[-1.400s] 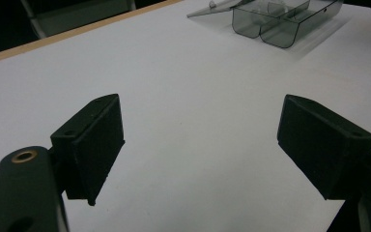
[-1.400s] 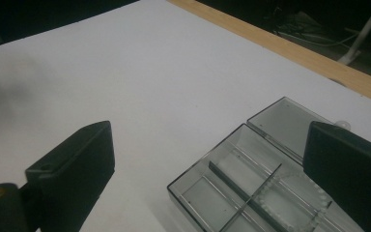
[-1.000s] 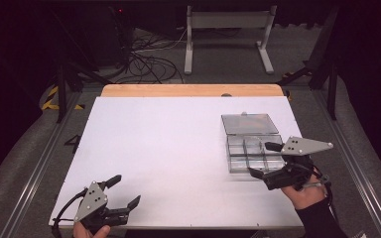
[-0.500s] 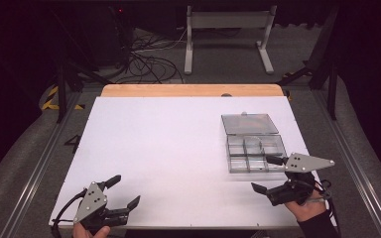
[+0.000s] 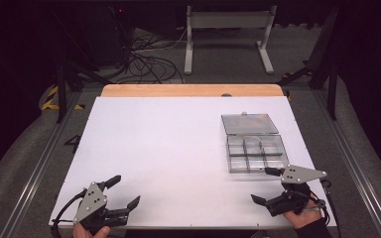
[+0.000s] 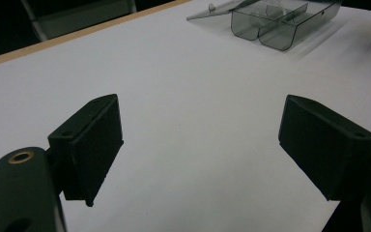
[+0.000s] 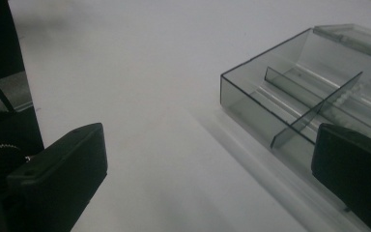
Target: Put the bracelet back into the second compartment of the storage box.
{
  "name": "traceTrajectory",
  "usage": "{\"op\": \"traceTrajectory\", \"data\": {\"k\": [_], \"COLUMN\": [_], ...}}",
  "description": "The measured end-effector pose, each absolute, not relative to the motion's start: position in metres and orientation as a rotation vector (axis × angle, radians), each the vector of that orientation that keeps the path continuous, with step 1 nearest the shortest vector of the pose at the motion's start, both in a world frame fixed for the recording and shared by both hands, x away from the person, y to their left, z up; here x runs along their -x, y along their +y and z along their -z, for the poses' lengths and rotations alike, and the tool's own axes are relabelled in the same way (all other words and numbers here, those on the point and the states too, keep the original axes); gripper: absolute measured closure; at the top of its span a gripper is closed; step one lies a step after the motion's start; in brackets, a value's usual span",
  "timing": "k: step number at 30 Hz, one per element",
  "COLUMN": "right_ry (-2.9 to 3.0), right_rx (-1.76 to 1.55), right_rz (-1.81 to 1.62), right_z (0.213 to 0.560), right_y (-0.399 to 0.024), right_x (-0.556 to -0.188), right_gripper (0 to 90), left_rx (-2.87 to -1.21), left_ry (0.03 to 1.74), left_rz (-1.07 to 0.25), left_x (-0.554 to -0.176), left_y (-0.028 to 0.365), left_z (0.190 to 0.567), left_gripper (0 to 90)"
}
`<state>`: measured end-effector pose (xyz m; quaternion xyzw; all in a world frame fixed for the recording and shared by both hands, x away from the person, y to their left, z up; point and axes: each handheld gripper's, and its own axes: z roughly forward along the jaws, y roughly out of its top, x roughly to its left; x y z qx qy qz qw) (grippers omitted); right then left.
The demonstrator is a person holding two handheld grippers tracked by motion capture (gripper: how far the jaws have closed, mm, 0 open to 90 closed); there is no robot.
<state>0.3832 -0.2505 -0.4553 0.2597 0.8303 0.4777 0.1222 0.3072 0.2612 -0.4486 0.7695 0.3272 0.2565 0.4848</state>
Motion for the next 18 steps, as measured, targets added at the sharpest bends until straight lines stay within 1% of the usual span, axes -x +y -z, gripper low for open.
{"op": "traceTrajectory", "data": {"k": [10,18], "right_ry": [2.442,2.398], "right_rx": [-0.796,-0.774], "right_rz": [-1.333,-1.289], "right_z": [0.483,0.477], "right_y": [-0.254,-0.253], "right_x": [-0.379,-0.378], "right_gripper": [0.0,0.0], "left_rx": [-1.873,-1.888], "left_ry": [0.794,0.796], "left_rz": [-0.625,-0.614], "left_x": [-0.306,-0.307], "left_y": [0.263,0.262], "left_z": [0.448,0.449], "left_gripper": [16.2,17.1]}}
